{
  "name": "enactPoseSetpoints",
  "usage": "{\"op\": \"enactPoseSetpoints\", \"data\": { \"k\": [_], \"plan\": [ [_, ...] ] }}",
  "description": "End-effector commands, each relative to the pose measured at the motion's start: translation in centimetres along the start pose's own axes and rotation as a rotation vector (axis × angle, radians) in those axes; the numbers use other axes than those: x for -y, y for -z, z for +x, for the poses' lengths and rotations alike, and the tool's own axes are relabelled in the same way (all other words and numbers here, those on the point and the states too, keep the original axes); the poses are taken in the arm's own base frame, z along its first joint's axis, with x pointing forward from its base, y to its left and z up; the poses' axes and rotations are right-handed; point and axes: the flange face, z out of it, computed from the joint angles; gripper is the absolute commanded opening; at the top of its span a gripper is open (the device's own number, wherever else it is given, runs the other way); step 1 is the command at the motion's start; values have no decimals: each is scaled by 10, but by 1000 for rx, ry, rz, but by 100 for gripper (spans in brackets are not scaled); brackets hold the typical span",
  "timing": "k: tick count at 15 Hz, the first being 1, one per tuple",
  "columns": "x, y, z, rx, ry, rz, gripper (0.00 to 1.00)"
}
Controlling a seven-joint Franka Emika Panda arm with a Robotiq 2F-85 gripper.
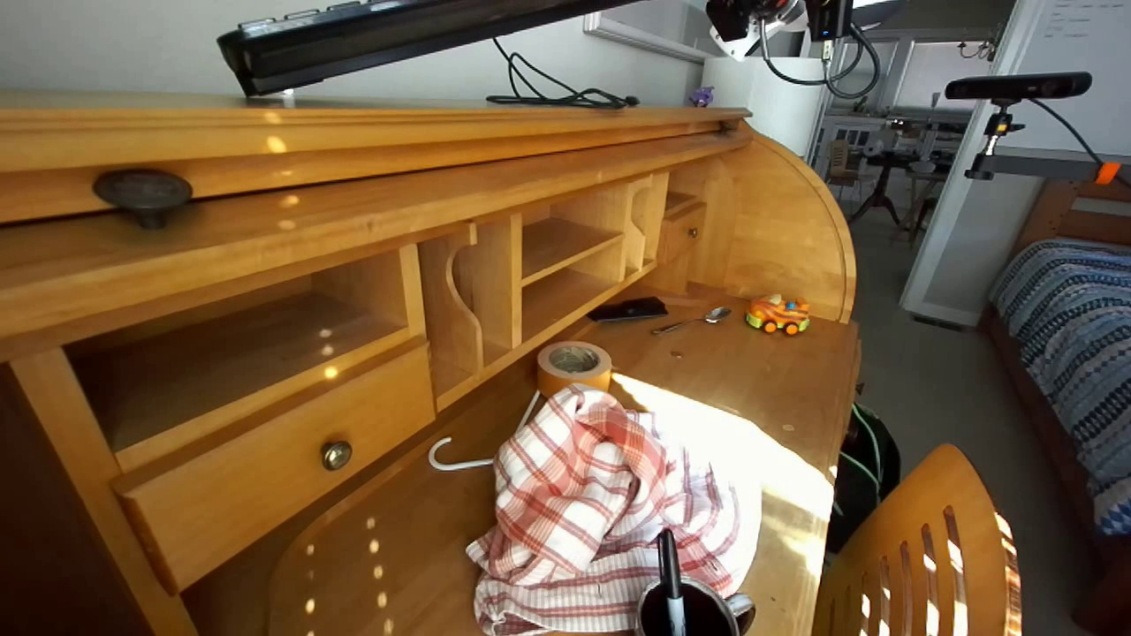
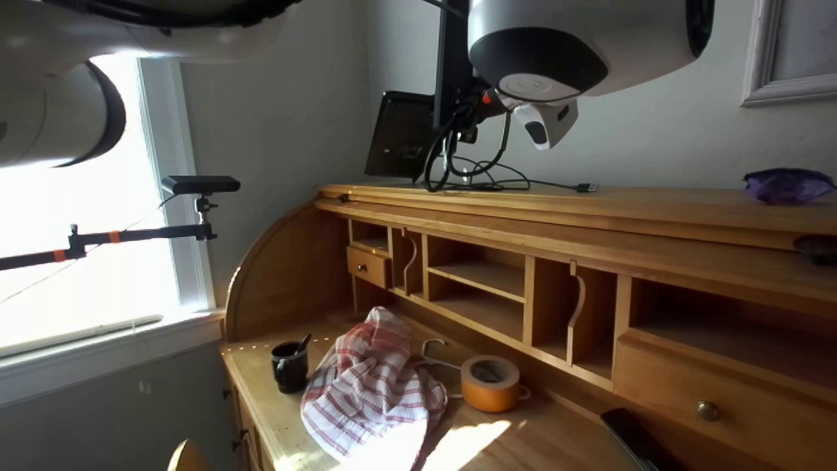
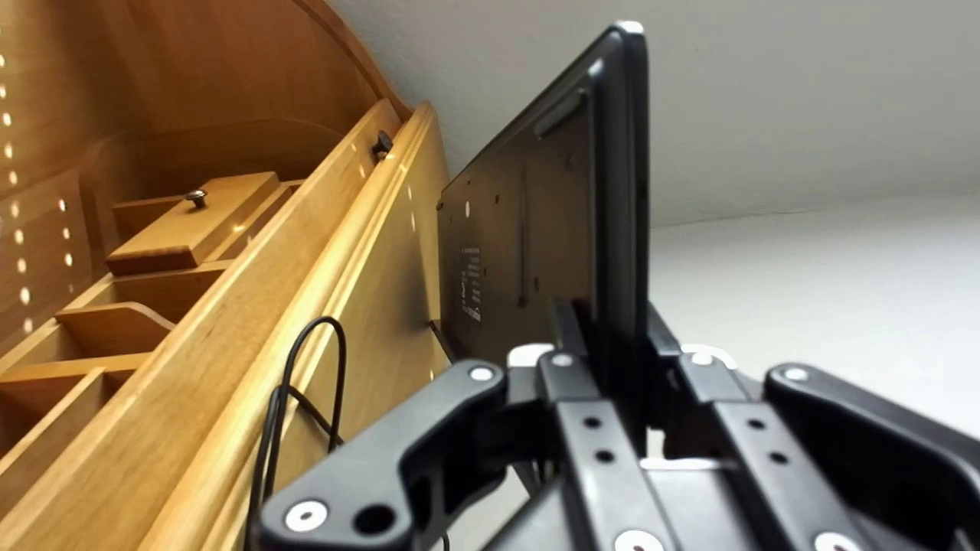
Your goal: Move the keyboard to the bottom
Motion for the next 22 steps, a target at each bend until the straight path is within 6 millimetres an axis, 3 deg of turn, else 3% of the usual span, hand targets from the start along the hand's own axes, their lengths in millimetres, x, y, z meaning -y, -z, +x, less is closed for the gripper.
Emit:
{"op": "enactPoseSetpoints", "data": {
  "k": [1,10,17,22],
  "plan": [
    [-1,3,3,10,-14,2,5],
    [-5,2,7,-23,-1,-90,5],
    [0,-2,23,-176,100,-285,5],
    [-8,-1,40,-309,145,-376,5]
  ]
}}
